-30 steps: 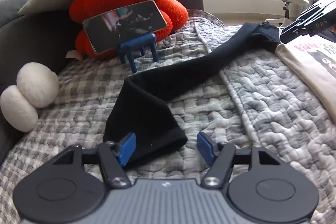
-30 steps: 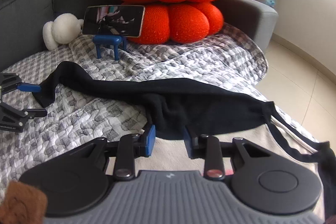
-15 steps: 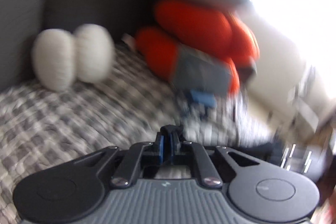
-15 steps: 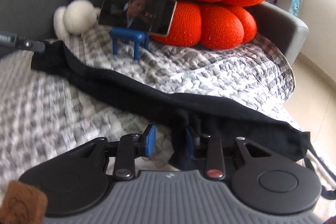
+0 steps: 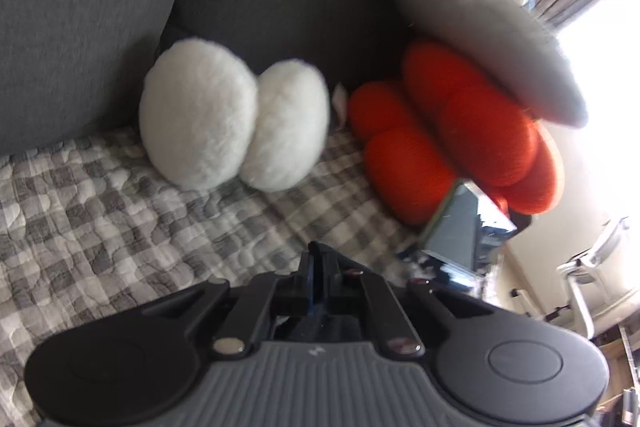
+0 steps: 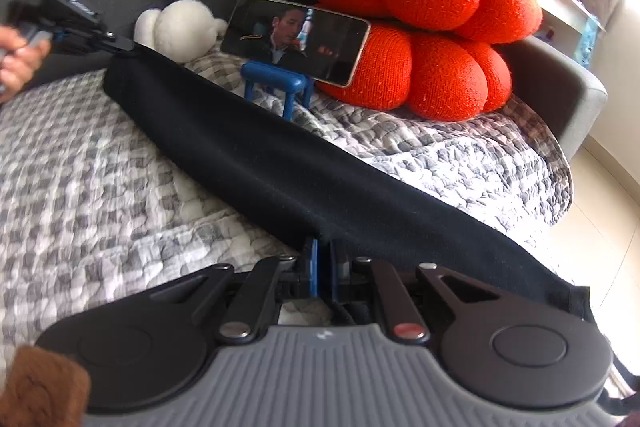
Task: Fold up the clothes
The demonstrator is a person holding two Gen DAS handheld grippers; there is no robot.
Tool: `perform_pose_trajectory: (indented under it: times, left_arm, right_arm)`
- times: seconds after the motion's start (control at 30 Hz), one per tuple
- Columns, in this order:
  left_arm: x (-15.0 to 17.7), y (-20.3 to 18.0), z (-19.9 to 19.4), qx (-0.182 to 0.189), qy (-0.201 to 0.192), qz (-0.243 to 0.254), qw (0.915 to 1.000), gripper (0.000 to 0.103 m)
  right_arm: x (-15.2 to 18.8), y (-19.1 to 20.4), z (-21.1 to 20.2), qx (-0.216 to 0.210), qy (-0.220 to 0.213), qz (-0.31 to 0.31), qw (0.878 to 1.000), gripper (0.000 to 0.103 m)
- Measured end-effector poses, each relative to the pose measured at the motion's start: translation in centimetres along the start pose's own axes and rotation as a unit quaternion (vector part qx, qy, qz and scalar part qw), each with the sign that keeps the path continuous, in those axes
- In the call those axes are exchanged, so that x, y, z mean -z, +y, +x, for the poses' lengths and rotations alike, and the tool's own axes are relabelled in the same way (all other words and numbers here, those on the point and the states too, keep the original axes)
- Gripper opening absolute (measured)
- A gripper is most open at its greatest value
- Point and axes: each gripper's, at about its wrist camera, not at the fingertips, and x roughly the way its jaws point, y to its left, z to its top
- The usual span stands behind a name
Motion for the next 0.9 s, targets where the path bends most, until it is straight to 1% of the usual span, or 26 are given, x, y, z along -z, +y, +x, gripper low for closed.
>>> perform_pose_trajectory:
  times: [0.07,0.17,0.23,0.3,0.37,0.43,0.5,0.6,0.67,0.73,0.77,0.8,0.83,0.87,0.9]
  left_arm:
    - [0.2,0.0,0.8,-0.021,0.002,0.009,0.9997,0.004]
    - [0.5,0.0,2.0,-0.053,0.006,0.024,0.9983,0.005]
    - [0.7,0.0,2.5,-0.07,0.006,0.03,0.9971,0.005]
    - [0.7,0.3,1.5,-0.061,-0.004,0.018,0.998,0.008]
    - [0.7,0.8,0.1,-0.041,-0.013,0.003,0.9991,0.024]
    - [0.9,1.2,-1.2,-0.034,-0.023,-0.005,0.9991,0.026]
    - [1.5,1.2,-1.6,-0.034,-0.016,0.002,0.9993,0.028]
    - [3.0,0.8,-1.1,-0.032,0.01,0.012,0.9994,0.032]
    - [3.8,0.6,-0.3,-0.033,0.019,0.02,0.9991,0.041]
    - [4.7,-0.1,1.0,-0.054,0.021,0.031,0.9978,0.043]
    - [5.0,-0.5,1.3,-0.067,0.014,0.043,0.9967,0.042]
    - [5.1,-1.0,1.4,-0.079,0.009,0.059,0.9951,0.038]
    - [5.1,-1.4,1.5,-0.087,0.007,0.073,0.9934,0.013]
    - [5.0,-1.7,1.5,-0.092,0.005,0.081,0.9925,0.008]
    - [4.6,-1.6,1.4,-0.089,0.003,0.073,0.9934,0.008]
  right_arm:
    - [0.0,0.3,0.4,0.004,0.011,-0.012,1.0,0.009]
    - [0.1,1.0,0.5,0.01,0.015,-0.035,0.999,0.014]
    - [0.3,1.0,0.2,0.003,0.007,-0.033,0.999,0.023]
    - [0.5,0.7,-0.4,-0.003,-0.014,-0.017,1.0,0.033]
    - [0.7,0.0,-1.1,-0.009,-0.042,0.014,0.999,0.033]
    - [0.7,-0.6,-1.3,-0.008,-0.056,0.043,0.997,0.033]
    - [0.7,-1.0,-0.9,-0.002,-0.05,0.058,0.997,0.033]
    - [0.5,-1.4,0.7,0.004,-0.012,0.087,0.996,0.027]
    - [0.5,-0.8,1.1,0.014,-0.004,0.085,0.996,0.029]
    - [0.5,-0.1,1.4,0.024,0.002,0.08,0.997,0.031]
    - [0.4,0.1,1.3,0.02,0.001,0.079,0.997,0.031]
    - [0.3,0.1,1.0,0.012,-0.002,0.078,0.997,0.031]
    - [0.2,0.1,0.8,0.005,-0.004,0.077,0.997,0.03]
    - [0.1,0.2,0.6,-0.002,-0.007,0.076,0.997,0.029]
    - [0.1,0.0,0.3,-0.008,-0.011,0.078,0.997,0.026]
